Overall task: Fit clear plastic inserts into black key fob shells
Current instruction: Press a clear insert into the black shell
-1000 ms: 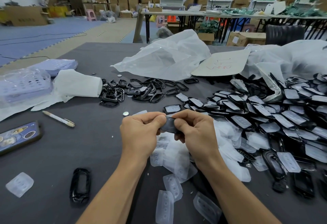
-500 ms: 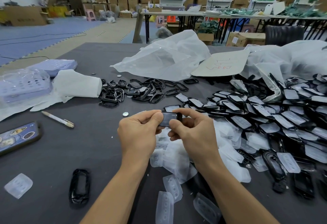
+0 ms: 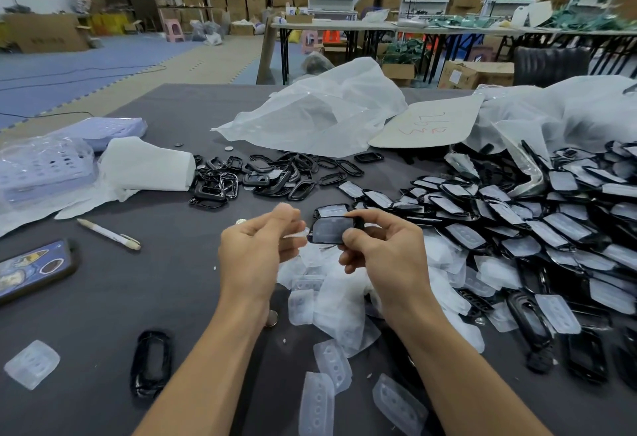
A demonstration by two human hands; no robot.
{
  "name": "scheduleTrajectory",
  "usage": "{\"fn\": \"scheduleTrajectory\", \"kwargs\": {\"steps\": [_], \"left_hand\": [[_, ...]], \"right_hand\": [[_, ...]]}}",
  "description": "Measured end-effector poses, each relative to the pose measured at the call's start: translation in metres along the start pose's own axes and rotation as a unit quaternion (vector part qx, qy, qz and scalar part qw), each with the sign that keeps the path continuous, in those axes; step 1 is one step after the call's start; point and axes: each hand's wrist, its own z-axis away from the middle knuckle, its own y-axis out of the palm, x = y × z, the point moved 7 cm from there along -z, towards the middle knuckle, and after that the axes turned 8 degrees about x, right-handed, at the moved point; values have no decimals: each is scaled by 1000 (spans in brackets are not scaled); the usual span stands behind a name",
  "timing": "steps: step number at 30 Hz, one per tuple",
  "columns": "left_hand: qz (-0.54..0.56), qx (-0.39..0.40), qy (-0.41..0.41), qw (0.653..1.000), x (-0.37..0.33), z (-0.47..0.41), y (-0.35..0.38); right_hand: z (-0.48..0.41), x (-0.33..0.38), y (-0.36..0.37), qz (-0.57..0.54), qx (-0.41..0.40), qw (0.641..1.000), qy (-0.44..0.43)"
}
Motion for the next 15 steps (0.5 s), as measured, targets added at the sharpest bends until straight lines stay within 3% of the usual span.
{"fn": "scheduleTrajectory", "kwargs": {"steps": [6,8,11,15], "left_hand": [[-85,57,27,994,1,2,12],[-80,45,21,996,3,-1,10],[-68,27,12,997,4,-2,8],[-46,43,-17,998,10,-5,9]], "right_hand": [[2,1,3,25,12,1000,2],[3,3,0,101,2,995,-9],[8,14,8,273,34,958,-79],[11,22,14,348,42,927,-131]]}}
